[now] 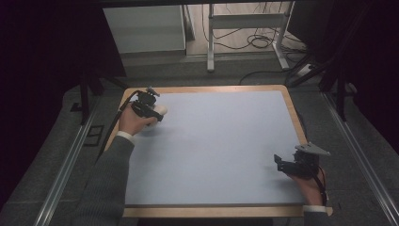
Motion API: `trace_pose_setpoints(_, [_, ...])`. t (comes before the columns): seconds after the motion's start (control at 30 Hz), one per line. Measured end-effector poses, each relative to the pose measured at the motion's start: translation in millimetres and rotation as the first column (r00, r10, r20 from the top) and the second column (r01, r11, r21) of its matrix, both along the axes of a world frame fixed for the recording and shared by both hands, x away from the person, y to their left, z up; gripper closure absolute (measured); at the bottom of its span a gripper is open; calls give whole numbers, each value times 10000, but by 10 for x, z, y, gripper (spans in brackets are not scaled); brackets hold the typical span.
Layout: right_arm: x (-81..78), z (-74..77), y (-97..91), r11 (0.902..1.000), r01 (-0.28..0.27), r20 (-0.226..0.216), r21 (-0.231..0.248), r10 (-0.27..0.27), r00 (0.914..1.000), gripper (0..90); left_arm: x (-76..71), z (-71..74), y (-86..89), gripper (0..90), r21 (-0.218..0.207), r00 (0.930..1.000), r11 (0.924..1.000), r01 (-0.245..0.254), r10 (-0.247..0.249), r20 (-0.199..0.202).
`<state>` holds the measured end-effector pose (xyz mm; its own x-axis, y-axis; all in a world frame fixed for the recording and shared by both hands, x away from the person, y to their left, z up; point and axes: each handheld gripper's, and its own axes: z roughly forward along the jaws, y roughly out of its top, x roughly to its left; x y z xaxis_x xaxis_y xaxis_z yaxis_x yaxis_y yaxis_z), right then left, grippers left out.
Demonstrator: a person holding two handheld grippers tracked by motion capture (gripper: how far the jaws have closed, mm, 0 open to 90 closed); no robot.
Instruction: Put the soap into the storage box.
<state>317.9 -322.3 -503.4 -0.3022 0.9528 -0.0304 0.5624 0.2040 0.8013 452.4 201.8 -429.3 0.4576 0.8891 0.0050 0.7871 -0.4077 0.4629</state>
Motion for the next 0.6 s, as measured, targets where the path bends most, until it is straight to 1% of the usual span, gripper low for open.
trace_pose_setpoints(0.17, [-1, 3, -9, 10000, 28, 28, -18, -28, 10000, 51, 50, -32, 40, 495, -9, 9998, 9999, -141, 140, -146])
trace_pose_setpoints(0.33, [0, 1, -7, 10000, 32, 17, -23, -32, 10000, 51, 98, -56, 92, 495, 17, 9993, 9994, -334, 334, -171])
trace_pose_setpoints(0.6, [0, 1, -8, 10000, 34, 20, -19, -34, 10000, 52, 167, -83, 165, 495, -104, 9973, 9976, -692, 689, -255])
